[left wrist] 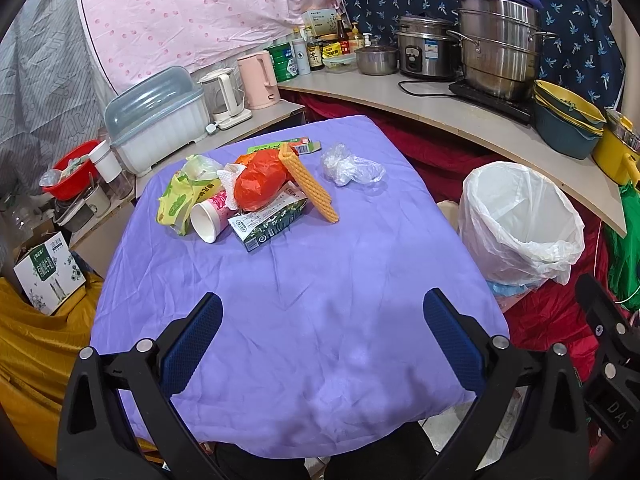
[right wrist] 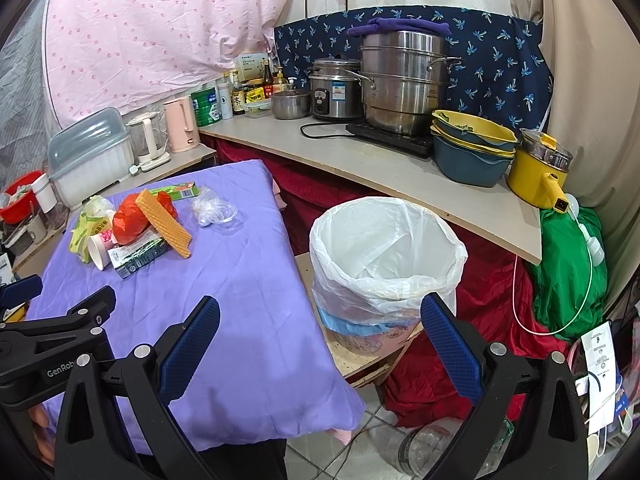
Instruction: Collect trash
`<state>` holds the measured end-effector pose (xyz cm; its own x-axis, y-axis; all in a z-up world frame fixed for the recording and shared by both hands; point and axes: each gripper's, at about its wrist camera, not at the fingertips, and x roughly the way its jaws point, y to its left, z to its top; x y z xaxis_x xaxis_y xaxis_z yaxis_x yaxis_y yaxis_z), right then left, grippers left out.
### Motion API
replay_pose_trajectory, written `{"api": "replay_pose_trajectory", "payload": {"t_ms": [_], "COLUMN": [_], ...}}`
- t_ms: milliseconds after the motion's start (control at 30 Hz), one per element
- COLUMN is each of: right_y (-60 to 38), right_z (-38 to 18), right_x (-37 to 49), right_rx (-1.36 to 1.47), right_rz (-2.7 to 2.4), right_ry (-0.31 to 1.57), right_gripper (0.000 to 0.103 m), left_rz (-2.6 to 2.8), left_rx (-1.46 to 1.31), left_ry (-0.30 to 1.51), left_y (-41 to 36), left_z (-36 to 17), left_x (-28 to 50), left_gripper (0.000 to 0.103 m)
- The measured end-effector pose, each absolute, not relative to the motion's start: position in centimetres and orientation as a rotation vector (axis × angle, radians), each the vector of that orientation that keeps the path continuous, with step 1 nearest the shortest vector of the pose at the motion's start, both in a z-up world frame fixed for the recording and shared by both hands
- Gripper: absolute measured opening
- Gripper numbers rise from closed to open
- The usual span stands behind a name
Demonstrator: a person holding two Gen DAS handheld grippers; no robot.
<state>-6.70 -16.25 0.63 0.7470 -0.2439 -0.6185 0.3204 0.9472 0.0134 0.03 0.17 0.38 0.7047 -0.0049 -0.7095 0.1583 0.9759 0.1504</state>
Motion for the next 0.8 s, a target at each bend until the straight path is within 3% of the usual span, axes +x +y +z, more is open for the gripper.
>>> {"api": "replay_pose_trajectory", "payload": {"t_ms": [800], "right_y": [-15.4], "right_z": [1.1], "right_x": [-6.4], "right_rx": [0.119], "right_rz": [-0.308], "right_ry": [0.655], "right_gripper": [0.096], "left_rz": [-0.094], "left_rx": [0.206], "left_ry": [0.776], "left_y": [0.2], "left_z": [0.7], "left_x": [0.0], "left_gripper": [0.096]}}
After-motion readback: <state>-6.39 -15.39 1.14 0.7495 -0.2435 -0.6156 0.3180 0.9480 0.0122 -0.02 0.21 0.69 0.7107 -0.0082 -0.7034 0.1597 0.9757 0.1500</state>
